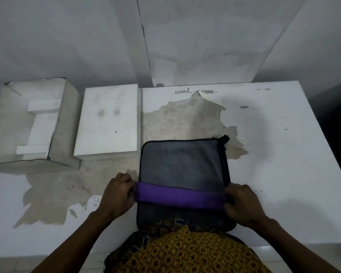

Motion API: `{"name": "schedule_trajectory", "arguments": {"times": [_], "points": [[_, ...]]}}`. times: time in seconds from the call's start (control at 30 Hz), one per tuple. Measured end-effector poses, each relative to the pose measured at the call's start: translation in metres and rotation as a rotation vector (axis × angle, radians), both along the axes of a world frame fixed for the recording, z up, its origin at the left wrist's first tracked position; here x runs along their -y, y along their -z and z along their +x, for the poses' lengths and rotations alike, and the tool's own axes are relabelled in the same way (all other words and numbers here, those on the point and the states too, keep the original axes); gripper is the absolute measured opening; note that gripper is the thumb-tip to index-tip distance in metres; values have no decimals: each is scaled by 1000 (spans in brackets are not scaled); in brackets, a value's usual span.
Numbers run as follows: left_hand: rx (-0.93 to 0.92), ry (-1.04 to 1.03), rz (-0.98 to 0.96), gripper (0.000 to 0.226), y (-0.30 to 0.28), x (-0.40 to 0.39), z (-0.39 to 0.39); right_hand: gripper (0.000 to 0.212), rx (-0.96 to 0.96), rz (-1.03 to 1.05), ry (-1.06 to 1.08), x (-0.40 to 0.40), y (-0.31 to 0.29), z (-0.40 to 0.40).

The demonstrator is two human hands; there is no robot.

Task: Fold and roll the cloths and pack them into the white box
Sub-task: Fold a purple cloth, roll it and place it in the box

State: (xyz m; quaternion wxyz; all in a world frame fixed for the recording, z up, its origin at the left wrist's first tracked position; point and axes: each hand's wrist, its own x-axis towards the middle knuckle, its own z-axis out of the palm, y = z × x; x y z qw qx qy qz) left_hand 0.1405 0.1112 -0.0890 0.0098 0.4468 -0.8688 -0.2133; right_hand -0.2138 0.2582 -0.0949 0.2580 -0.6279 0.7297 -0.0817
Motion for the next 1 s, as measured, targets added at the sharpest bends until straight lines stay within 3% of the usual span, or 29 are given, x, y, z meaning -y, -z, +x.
{"name": "schedule_trajectory", "arguments": {"times": [0.13,0.2,0.33,0.43,0.57,0.77,0.87,1.0], "points": [[-53,-8,-14,21,-3,2,-28,5,38,-91,-40,36,-7,27],[-39,77,59,26,0,0,-44,17,75,-36,-136,56,-8,45],[183,226,166,51,12,0,-68,49,14,187,-246,77,-1,75],[184,184,186,40,17,-1,-73,66,-53,301,-231,78,10,84],[159,149,244,30,18,1,-72,63,7,401,-171,78,14,81],[-91,3,473,22,3,8,-67,38,299,346,-160,85,-5,62],[-126,7,488,40,-3,10,-68,27,529,334,-126,88,-27,59],[-189,32,452,78,-13,9,-75,34,829,353,-69,97,-56,62]]}}
